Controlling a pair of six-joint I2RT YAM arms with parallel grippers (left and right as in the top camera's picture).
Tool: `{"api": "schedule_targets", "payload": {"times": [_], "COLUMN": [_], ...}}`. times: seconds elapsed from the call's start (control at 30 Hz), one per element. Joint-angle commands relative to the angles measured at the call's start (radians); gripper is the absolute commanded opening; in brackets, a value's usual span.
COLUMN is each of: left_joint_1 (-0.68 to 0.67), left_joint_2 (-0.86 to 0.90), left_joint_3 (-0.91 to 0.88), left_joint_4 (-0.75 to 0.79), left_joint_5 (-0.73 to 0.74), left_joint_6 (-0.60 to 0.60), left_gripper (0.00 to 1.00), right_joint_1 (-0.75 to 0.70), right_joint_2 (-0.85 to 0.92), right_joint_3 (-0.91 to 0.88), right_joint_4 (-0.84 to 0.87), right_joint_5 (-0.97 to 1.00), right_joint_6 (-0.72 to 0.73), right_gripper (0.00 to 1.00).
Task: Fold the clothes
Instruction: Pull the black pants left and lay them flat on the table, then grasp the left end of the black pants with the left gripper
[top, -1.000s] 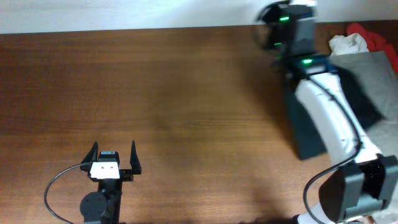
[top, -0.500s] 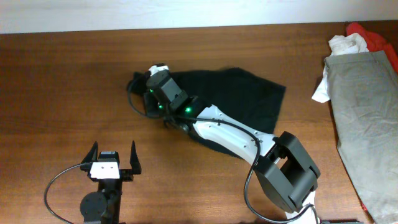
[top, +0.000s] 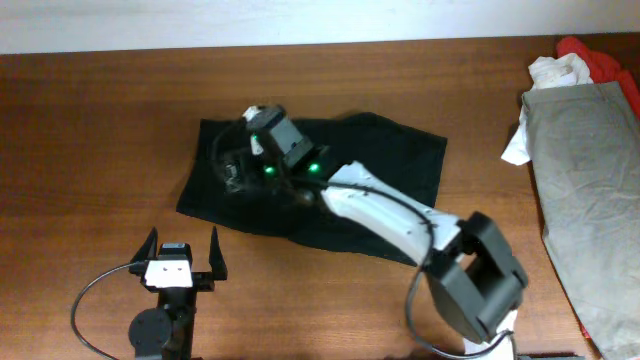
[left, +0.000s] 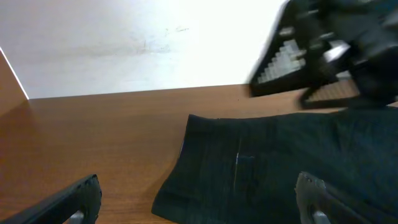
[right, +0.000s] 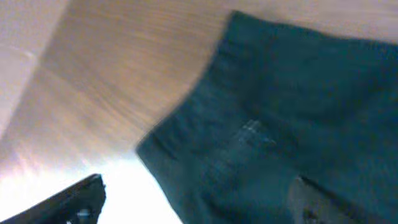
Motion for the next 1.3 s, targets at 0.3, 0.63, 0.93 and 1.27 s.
{"api": "schedule_targets", "payload": {"times": [0.3, 0.63, 0.93, 1.27], "left_joint_1": [0.006, 0.006, 0.006, 0.006], "left_joint_2": [-0.004, -0.004, -0.004, 0.223], "left_joint_3": [-0.005, -0.005, -0.005, 0.165], "left_joint_4": [-0.002, -0.002, 0.143, 0.1], "left_joint_5": [0.001, 0.0, 0.294, 0.461], "left_joint_6": [0.012, 0.013, 0.011, -0.122], "left_gripper": [0.99, 0.99, 0.99, 0.99], "right_joint_1": [-0.512, -0.707, -0.685, -0.685], "right_joint_2": [-0.123, -0.124, -0.124, -0.124], "right_joint_3": [-0.011, -0.272, -0.376, -0.376], "right_joint_4": [-0.717, -0.653, -0.522, -0.508], "right_joint_5": [0.148, 0.092, -0.01, -0.008], "right_joint_6": [-0.028, 0.074, 0.141, 0.14], "right_gripper": [0.99, 0.99, 0.99, 0.99]}}
